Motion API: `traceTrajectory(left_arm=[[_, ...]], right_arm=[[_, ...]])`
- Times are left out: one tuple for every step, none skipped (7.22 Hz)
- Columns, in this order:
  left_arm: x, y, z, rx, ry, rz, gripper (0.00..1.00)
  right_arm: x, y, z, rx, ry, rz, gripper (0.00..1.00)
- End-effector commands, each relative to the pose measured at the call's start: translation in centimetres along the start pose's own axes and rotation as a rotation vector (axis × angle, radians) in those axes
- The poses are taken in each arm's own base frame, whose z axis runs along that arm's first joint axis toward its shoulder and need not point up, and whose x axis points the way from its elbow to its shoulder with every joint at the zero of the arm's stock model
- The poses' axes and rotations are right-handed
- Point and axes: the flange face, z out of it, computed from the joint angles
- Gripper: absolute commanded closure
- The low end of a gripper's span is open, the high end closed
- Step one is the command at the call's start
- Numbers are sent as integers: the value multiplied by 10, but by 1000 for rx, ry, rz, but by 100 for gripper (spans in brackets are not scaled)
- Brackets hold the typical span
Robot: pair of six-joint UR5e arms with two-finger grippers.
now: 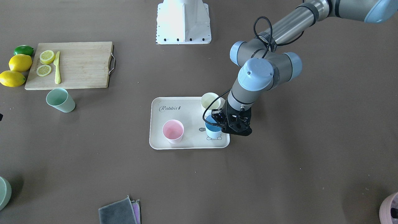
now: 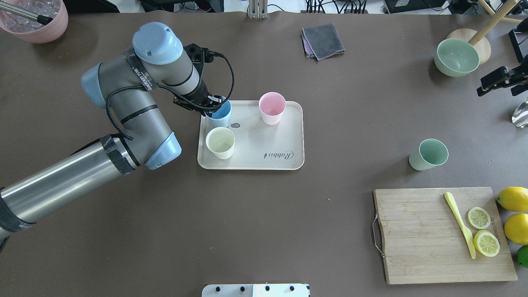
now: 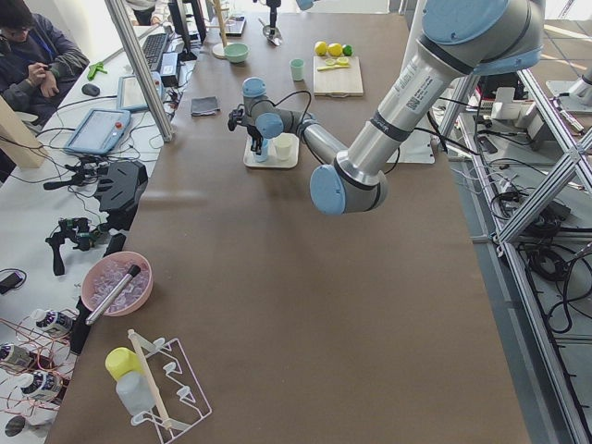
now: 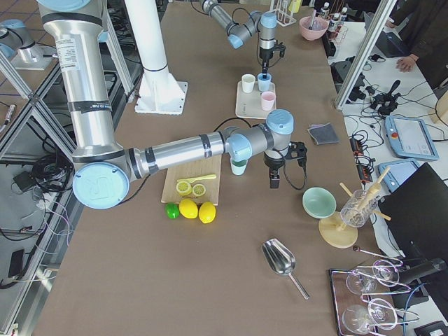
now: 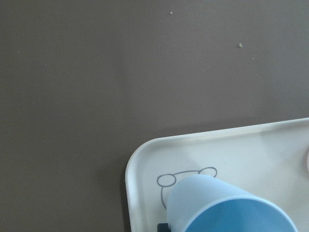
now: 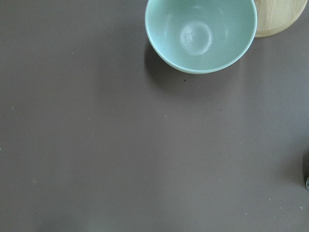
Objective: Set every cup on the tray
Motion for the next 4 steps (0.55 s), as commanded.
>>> traceTrajectory(left_arm=[[-3,-12,-27,34,14,-2,2],[-37,-42,-83,31,51,-22,2],[-103,-55,-150,15,56,23,2],[-167,-36,-190,16,17,100,1]], right_arm=[[-12,-3,-7,14,-13,40,0],[-44,-12,-15,25,-33,92,0],[-74,-2,9,7,-16,131,0],[-95,13,11,12,-11,137,0]])
